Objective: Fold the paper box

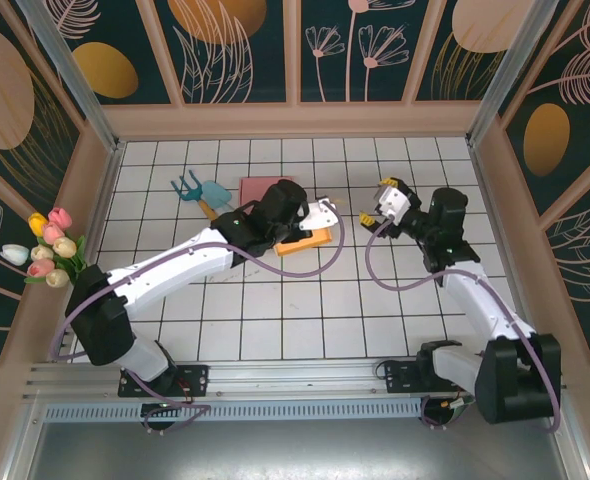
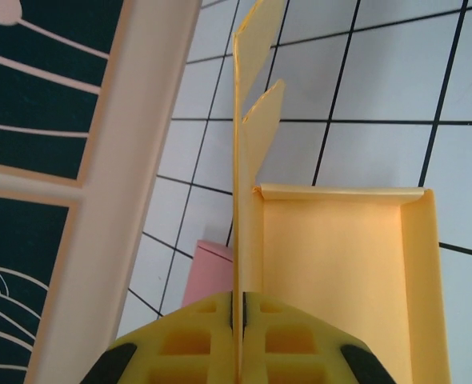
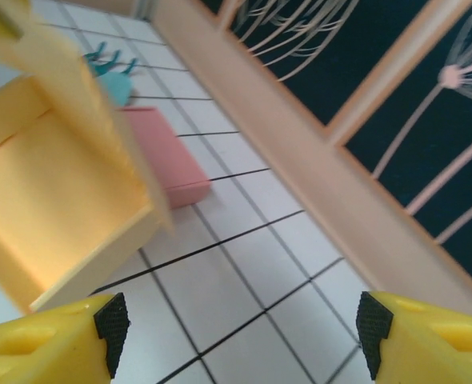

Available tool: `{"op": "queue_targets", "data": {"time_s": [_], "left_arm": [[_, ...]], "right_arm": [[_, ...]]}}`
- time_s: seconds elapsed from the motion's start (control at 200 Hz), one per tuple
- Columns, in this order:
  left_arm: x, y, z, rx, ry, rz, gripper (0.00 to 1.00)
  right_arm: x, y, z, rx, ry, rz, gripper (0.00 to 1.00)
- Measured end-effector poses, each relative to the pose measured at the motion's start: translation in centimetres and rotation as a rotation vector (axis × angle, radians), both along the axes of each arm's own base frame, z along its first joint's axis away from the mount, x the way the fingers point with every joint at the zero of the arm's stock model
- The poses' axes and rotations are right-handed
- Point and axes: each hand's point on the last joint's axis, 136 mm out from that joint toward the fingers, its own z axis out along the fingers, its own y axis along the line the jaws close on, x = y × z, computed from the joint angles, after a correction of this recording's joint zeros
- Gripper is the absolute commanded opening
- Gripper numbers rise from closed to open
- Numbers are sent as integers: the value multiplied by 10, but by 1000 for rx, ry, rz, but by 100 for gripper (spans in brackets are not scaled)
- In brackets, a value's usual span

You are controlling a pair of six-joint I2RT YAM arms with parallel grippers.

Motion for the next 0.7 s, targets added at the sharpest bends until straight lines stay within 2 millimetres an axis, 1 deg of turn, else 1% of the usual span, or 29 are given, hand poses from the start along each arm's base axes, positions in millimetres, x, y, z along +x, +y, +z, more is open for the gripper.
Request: {"op": "queue_targets", "data": {"time_s": [0.05, 0.105, 0.23, 0.275, 0.38, 0.43, 0.495, 0.555, 0.701], "left_arm": [[-2, 0, 2, -7, 1, -16, 0], [-5, 0, 0, -8, 8, -35, 0], [-15, -2, -8, -8, 36, -86, 0], [-19, -3, -9, -13, 46, -102, 0], [-27, -6, 0, -45, 53, -142, 0], [-31, -6, 7, -65, 51, -159, 0], [-36, -6, 16, -89, 44, -179, 0], [-40, -6, 23, -107, 40, -194, 0], [-44, -8, 27, -122, 44, -215, 0]], "right_arm": [[0, 4, -6, -19, 15, 41, 74], [0, 8, -7, -34, 22, 76, 72], [0, 12, 1, -62, -12, 126, 70], [0, 13, 4, -71, -24, 138, 67], [-2, 14, 6, -95, -45, 161, 63], [-3, 15, 5, -108, -52, 173, 62], [-5, 16, 2, -117, -53, 191, 58], [-7, 17, 1, -122, -59, 206, 57], [-11, 22, 0, -131, -78, 243, 57]]}}
